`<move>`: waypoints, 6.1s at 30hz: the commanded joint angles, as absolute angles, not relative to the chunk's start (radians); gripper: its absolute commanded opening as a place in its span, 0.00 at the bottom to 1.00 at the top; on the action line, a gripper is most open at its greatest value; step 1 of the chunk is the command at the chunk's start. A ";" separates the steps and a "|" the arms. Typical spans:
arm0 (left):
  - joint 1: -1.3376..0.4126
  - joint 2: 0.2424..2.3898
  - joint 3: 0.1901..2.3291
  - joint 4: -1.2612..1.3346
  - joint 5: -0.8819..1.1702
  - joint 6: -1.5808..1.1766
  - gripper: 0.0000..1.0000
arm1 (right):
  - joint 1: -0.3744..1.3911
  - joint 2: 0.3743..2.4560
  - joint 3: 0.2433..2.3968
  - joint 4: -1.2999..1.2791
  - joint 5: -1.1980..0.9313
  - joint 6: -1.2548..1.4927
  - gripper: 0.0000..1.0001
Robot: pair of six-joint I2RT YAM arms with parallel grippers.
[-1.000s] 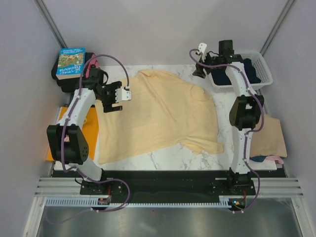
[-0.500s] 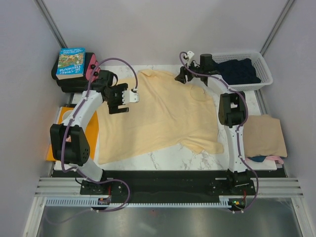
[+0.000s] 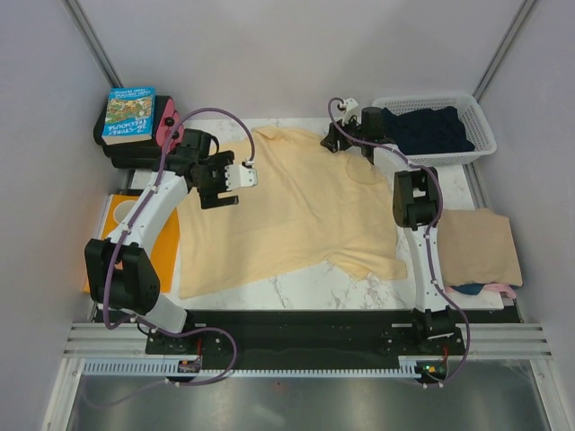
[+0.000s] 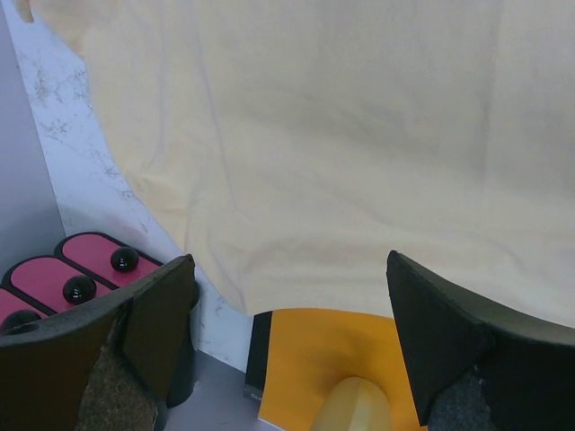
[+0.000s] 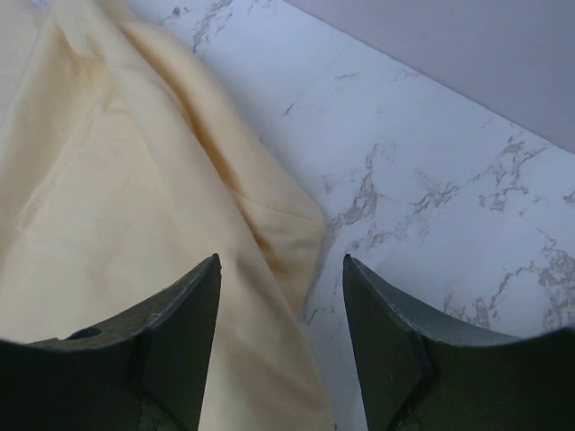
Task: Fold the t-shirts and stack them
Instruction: Flatten out the tshirt
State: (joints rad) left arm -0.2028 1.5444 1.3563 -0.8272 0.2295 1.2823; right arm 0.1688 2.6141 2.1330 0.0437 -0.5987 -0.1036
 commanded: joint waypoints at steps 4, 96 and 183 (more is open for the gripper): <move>-0.210 1.508 1.348 -0.804 0.189 1.223 0.94 | 0.169 2.706 2.299 0.123 -0.596 0.029 0.63; -0.215 1.483 1.250 -0.699 0.259 1.328 0.90 | 0.221 2.600 2.275 -0.207 -0.980 -0.011 0.54; -0.264 1.505 1.212 -0.626 0.385 1.238 0.90 | 0.370 2.530 2.131 0.503 0.382 -1.123 0.98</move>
